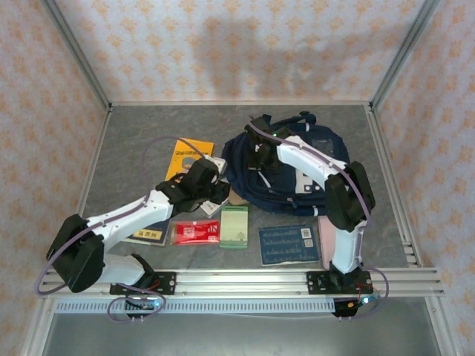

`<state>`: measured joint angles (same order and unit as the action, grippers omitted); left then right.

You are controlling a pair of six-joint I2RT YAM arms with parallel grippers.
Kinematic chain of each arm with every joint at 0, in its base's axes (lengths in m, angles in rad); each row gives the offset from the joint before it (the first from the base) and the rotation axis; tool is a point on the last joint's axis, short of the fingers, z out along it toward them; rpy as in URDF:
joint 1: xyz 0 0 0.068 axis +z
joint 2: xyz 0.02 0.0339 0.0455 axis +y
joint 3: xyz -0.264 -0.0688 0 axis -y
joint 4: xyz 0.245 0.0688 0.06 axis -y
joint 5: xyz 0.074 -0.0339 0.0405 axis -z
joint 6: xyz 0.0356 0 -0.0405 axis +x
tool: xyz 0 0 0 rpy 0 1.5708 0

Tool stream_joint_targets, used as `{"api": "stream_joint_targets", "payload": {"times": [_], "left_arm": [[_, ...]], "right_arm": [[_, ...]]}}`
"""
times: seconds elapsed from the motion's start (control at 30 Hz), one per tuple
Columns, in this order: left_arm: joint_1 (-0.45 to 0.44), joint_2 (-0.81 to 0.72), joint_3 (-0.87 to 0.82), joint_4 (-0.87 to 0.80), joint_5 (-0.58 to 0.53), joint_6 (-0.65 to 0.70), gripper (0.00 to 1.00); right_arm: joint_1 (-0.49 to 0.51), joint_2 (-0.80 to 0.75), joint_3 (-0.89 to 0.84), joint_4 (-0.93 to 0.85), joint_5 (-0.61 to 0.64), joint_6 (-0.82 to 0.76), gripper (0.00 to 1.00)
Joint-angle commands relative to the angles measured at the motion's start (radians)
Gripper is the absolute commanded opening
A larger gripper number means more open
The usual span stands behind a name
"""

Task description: Pack the student bag

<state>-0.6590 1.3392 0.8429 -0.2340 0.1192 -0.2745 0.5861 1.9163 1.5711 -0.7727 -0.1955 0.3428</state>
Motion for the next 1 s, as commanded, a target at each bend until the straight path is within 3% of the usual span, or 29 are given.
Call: {"api": "stream_joint_targets", "payload": {"times": [0.0,0.17,0.4,0.97], "left_arm": [[0.003,0.025,-0.034,0.140,0.035,0.047,0.46],[0.004,0.076,-0.028,0.229,0.093,0.119,0.55],[0.002,0.166,-0.018,0.271,0.181,0.189,0.53],[0.002,0.305,-0.048,0.445,0.320,0.297,0.46]], "right_arm": [[-0.032,-0.052,0.012,-0.011,-0.066,0.018,0.00],[-0.074,-0.102,-0.006,-0.015,-0.170,0.052,0.00],[-0.109,-0.154,-0.022,-0.016,-0.273,0.086,0.00],[-0.130,-0.155,0.017,-0.064,-0.373,0.095,0.00]]}}
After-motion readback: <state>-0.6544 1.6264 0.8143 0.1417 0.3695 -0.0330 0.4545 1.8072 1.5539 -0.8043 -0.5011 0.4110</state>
